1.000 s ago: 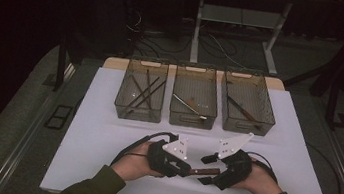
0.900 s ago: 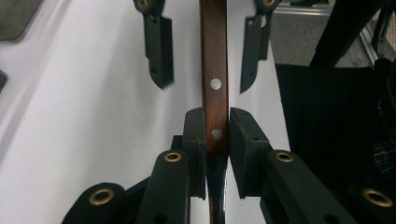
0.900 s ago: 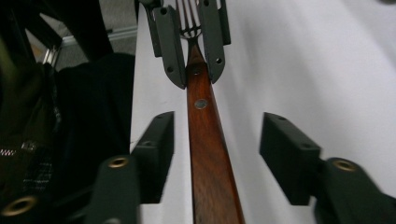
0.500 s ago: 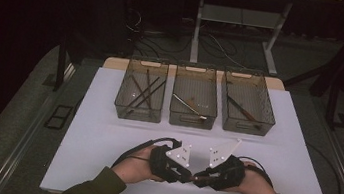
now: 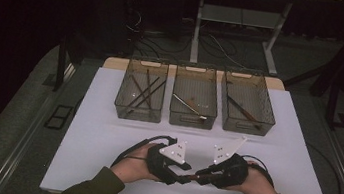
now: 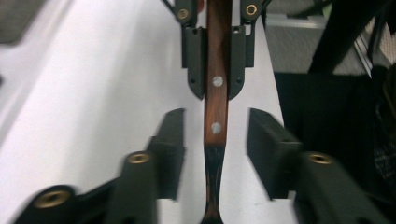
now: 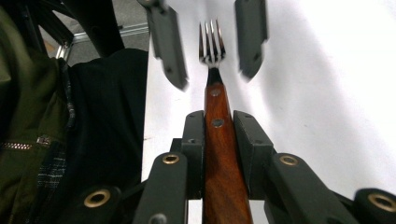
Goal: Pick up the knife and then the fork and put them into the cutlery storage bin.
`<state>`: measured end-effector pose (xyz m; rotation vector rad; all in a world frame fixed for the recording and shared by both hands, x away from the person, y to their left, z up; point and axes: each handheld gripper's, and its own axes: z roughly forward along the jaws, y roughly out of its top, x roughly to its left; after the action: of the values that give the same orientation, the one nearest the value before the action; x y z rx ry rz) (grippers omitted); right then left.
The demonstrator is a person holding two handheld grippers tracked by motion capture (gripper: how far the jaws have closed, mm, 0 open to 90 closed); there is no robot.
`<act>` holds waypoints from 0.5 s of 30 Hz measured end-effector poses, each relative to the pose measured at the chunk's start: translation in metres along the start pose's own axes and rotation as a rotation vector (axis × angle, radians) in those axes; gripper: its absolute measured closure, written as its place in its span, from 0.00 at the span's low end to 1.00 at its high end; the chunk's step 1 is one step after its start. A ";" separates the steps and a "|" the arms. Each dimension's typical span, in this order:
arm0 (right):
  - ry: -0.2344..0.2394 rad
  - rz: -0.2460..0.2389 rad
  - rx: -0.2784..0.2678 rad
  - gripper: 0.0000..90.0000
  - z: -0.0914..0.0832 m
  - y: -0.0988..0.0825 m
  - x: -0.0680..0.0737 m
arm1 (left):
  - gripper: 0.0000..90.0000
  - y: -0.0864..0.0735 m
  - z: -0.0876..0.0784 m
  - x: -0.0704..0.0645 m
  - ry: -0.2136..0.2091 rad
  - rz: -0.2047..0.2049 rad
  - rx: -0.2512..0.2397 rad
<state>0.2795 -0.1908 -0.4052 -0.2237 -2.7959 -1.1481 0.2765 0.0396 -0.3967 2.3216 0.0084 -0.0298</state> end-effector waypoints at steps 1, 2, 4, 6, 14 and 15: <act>-0.009 0.011 0.000 0.83 -0.002 0.000 0.000 | 0.57 -0.002 -0.002 0.001 0.010 -0.008 -0.011; -0.013 0.012 0.000 0.83 -0.003 -0.001 0.000 | 0.54 -0.006 -0.005 0.000 0.024 -0.017 -0.030; -0.028 0.017 -0.004 0.83 -0.005 -0.003 -0.001 | 0.49 -0.013 -0.009 0.001 0.046 -0.067 -0.063; -0.049 0.027 -0.007 0.83 -0.008 -0.005 -0.002 | 0.46 -0.020 -0.013 0.001 0.081 -0.104 -0.086; -0.130 0.082 -0.048 0.83 -0.027 -0.012 -0.010 | 0.37 -0.048 -0.041 0.001 0.224 -0.238 -0.179; -0.140 0.083 -0.051 0.83 -0.029 -0.013 -0.011 | 0.35 -0.053 -0.045 0.001 0.240 -0.252 -0.182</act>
<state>0.2894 -0.2216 -0.3955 -0.4365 -2.8471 -1.2308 0.2776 0.1083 -0.4048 2.1161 0.4081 0.1175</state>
